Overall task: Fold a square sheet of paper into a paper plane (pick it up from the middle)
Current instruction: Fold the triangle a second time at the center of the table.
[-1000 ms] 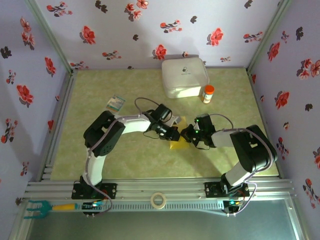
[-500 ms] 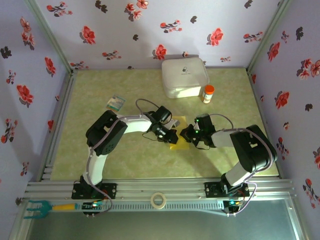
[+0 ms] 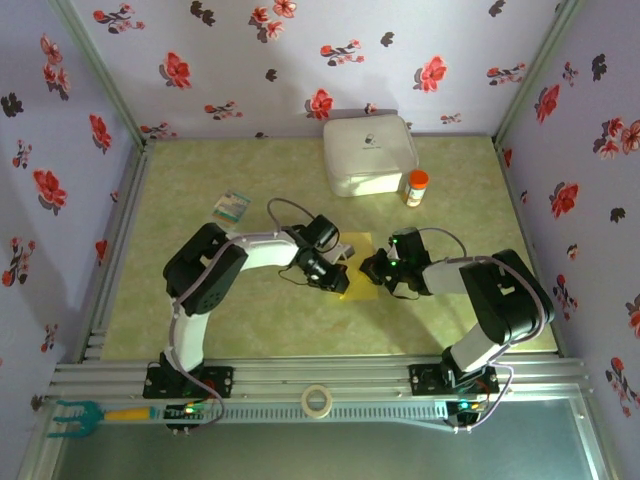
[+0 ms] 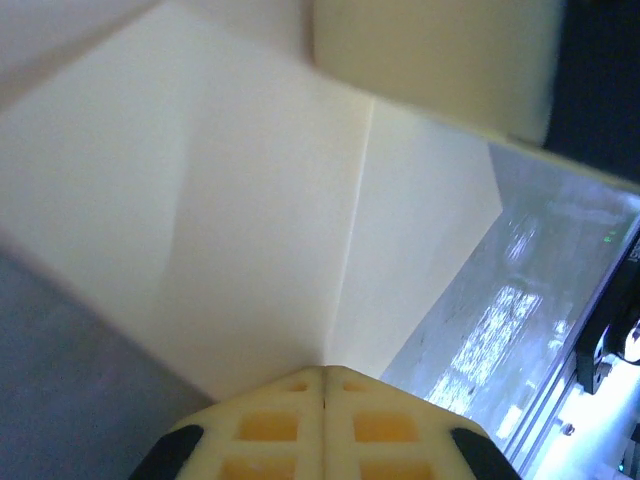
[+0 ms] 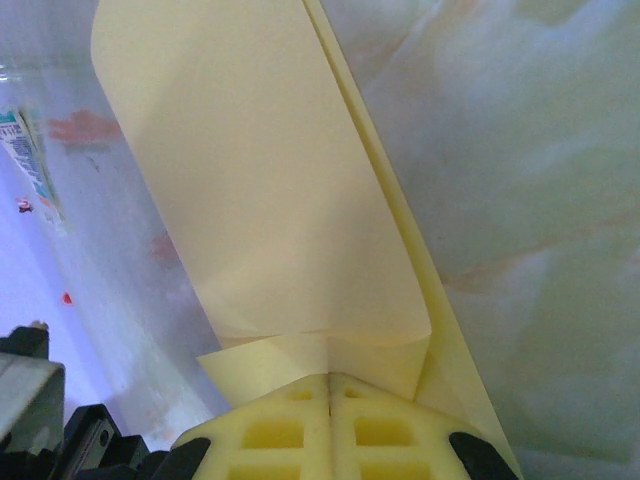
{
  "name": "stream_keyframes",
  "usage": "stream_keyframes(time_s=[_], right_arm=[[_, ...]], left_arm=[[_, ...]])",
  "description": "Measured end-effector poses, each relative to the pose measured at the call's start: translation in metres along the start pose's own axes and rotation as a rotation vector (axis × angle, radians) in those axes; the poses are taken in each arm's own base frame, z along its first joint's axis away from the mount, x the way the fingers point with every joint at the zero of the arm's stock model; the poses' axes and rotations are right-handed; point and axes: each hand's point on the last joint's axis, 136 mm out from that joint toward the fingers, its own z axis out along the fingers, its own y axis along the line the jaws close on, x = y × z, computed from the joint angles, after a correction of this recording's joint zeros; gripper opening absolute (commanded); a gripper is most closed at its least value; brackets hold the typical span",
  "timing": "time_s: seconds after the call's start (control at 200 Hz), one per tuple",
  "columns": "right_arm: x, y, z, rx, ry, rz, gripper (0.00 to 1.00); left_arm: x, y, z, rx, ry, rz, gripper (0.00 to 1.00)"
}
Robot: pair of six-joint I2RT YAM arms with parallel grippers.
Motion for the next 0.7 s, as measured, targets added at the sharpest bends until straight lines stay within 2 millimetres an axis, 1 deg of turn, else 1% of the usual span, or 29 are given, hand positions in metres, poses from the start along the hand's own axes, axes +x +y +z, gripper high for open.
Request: stream_keyframes(time_s=[0.28, 0.38, 0.555, 0.7], right_arm=[[0.0, 0.0, 0.0, 0.0, 0.0, 0.0, 0.0], [0.0, 0.0, 0.0, 0.0, 0.0, 0.0, 0.0], [0.0, 0.0, 0.0, 0.0, 0.0, 0.0, 0.0], [0.0, 0.0, 0.0, 0.0, 0.0, 0.0, 0.0]], left_arm=[[0.02, 0.005, -0.007, -0.045, 0.021, -0.002, 0.05], [0.025, 0.003, -0.014, -0.062, 0.018, 0.005, 0.04], [0.011, -0.015, -0.032, -0.04, -0.058, 0.053, 0.02], [-0.009, -0.028, -0.035, -0.01, -0.1, 0.071, 0.03]])
